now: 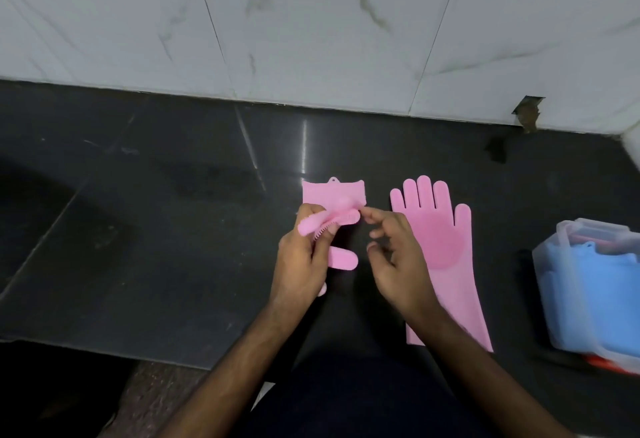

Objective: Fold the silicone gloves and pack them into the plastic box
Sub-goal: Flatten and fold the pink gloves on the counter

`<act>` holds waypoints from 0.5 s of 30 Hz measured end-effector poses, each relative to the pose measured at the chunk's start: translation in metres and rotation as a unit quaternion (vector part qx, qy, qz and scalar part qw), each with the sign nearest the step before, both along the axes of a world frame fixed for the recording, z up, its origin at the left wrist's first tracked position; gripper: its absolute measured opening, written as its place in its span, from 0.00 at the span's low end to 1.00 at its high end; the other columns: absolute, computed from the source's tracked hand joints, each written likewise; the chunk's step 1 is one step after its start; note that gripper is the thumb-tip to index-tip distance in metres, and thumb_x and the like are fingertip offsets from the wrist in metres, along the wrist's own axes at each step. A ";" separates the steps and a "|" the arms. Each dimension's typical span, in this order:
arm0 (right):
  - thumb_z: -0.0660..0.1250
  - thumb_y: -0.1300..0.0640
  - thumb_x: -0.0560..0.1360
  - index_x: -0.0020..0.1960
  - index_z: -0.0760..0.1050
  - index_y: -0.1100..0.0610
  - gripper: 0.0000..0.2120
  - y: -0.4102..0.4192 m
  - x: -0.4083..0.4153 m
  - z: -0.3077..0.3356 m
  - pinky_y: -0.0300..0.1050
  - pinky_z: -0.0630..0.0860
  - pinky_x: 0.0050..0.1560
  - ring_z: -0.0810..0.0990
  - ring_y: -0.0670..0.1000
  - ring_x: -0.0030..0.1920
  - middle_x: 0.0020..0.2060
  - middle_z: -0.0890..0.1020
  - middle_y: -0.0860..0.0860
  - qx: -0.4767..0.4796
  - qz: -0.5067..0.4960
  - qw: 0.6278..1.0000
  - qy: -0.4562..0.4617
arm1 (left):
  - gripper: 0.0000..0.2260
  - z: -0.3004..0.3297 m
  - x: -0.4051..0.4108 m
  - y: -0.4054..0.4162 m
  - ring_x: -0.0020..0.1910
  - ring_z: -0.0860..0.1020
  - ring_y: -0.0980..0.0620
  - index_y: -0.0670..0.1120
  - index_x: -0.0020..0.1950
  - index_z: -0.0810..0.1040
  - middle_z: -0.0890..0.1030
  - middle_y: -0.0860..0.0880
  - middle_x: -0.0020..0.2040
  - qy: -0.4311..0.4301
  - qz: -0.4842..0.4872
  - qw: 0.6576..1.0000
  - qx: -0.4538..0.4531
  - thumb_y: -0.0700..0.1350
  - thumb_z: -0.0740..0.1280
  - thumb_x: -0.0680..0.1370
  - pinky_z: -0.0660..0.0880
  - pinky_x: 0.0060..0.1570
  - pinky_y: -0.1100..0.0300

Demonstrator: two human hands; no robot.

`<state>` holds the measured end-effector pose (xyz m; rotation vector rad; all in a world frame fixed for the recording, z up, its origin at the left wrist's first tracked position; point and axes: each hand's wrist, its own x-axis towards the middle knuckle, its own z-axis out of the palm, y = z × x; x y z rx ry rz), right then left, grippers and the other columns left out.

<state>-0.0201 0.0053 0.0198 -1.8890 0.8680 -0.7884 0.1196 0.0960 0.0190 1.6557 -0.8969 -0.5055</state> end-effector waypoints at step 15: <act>0.64 0.42 0.81 0.58 0.75 0.51 0.14 0.004 -0.030 0.034 0.37 0.78 0.50 0.83 0.46 0.52 0.51 0.83 0.43 0.128 0.113 0.980 -0.100 | 0.11 0.058 -0.037 -0.022 0.41 0.83 0.53 0.41 0.57 0.80 0.84 0.52 0.42 0.167 0.001 0.979 -0.116 0.48 0.68 0.83 0.78 0.41 0.58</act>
